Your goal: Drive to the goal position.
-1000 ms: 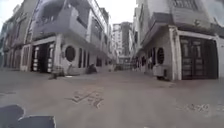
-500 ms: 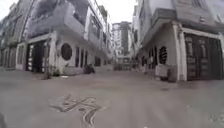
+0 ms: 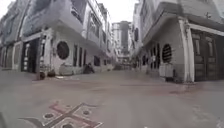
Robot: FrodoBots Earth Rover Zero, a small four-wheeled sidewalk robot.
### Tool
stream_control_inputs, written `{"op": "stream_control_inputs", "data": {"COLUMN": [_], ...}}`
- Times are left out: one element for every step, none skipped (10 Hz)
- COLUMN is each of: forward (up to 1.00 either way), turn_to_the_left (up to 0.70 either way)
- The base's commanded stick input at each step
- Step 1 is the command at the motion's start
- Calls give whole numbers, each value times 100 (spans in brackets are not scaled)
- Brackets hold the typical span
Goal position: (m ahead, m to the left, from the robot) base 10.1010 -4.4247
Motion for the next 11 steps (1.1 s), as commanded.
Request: {"op": "stream_control_inputs", "data": {"forward": [100,100,100,100,100,100,100,100,100,100,100], "turn_to_the_left": [-35,-14,5,5,5,1,-28,-35,-10,5,5]}}
